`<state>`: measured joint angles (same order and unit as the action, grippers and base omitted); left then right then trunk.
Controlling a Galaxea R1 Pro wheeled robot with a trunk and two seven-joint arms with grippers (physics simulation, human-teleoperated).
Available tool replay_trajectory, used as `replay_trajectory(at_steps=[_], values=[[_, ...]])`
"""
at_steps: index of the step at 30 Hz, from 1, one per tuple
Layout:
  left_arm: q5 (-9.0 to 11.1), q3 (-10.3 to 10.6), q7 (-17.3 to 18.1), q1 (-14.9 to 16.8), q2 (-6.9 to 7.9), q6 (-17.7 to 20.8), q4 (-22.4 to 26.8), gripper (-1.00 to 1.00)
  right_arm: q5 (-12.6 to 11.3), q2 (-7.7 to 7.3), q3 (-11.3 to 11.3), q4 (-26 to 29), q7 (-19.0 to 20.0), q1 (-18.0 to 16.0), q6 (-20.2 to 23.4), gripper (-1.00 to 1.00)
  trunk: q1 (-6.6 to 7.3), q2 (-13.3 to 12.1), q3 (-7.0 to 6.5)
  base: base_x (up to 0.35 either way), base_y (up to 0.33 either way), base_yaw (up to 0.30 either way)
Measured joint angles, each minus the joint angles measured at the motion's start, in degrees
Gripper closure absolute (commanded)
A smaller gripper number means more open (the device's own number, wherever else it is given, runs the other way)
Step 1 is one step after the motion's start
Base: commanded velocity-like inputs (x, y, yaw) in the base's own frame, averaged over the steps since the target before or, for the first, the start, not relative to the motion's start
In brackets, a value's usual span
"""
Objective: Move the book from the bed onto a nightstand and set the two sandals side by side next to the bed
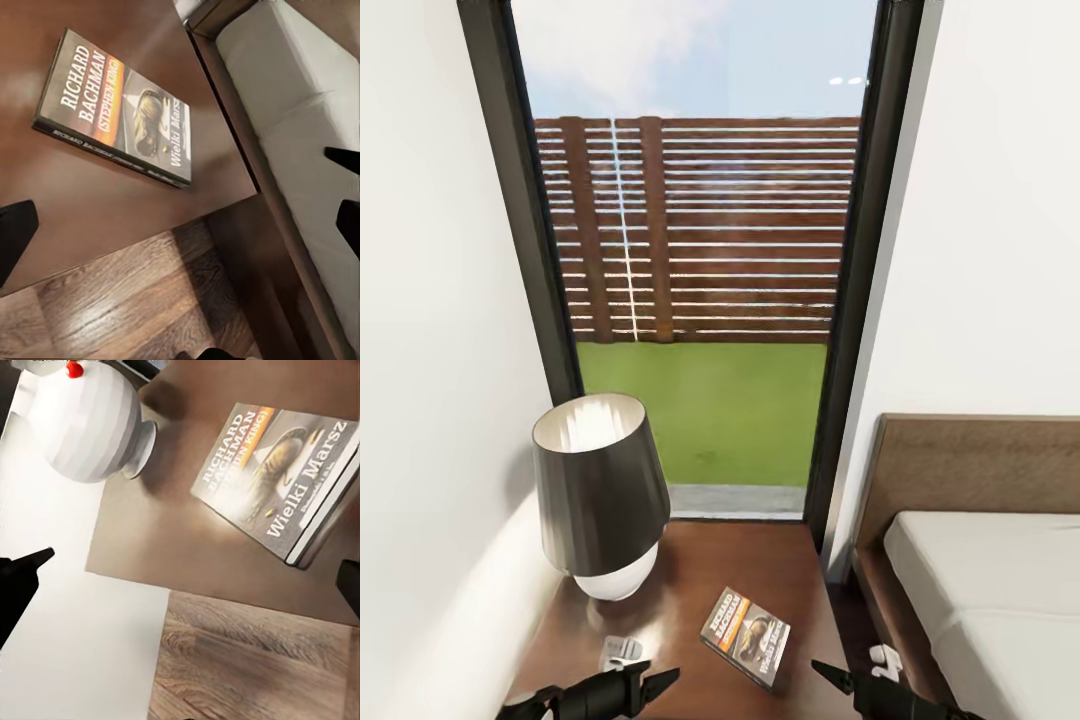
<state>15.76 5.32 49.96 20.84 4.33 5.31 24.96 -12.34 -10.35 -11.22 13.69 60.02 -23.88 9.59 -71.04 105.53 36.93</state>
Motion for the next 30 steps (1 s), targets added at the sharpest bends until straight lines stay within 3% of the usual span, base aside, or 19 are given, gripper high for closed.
replay_trajectory(at_steps=[13, 16, 19, 21, 24, 26, 27, 30], values=[[0.0, 0.1, -1.2, -0.3, -0.07, -0.2, -0.1, -1.00, -0.1, -0.01, 0.1, -3.0, -0.1, 0.0, -0.2, -1.00, 2.86, -5.2, -2.33, 0.000, 0.000, 0.000], [0.0, 0.1, -7.6, -0.4, -0.35, -1.1, -0.1, -1.00, -0.5, -0.03, 0.5, -5.9, -0.3, 0.1, -1.6, -1.00, 3.51, -6.4, -2.87, 0.000, 0.000, 0.000], [0.1, 0.1, -15.5, -0.6, -1.06, -3.8, -1.0, -1.00, -0.3, -0.01, 0.4, -11.8, -0.4, 0.1, -8.4, -1.00, 4.17, -7.6, -3.40, 0.000, 0.000, 0.000], [-0.1, 0.1, -18.6, -0.6, -1.42, -5.0, -3.3, -1.00, -0.3, 0.00, 0.3, -15.3, -0.4, 0.2, -11.1, -1.00, 4.61, -8.4, -3.76, 0.000, 0.000, 0.000], [-0.9, 0.4, -21.0, -0.7, -1.58, -6.6, -6.6, -1.00, -0.4, 0.00, 0.2, -17.1, -0.9, 0.3, -12.5, -1.00, 5.27, -9.6, -4.31, 0.000, 0.000, 0.000], [-2.1, 0.5, -22.7, -0.7, -1.62, -7.9, -9.7, -1.00, -0.5, 0.01, 0.3, -17.7, -3.2, 1.0, -13.0, -1.00, 5.71, -10.4, -4.66, 0.000, 0.000, 0.000], [-3.0, 0.5, -24.5, -0.8, -1.63, -8.8, -12.8, -1.00, -0.4, 0.01, 0.5, -17.9, -6.3, 2.3, -13.1, -1.00, 5.93, -10.8, -4.83, 0.000, 0.000, 0.000], [-3.4, 0.5, -26.5, -0.7, -1.63, -10.0, -15.7, -1.00, -0.4, 0.01, 0.2, -17.9, -8.8, 4.0, -13.2, -1.00, 6.59, -12.0, -5.38, 0.000, 0.000, 0.000]])
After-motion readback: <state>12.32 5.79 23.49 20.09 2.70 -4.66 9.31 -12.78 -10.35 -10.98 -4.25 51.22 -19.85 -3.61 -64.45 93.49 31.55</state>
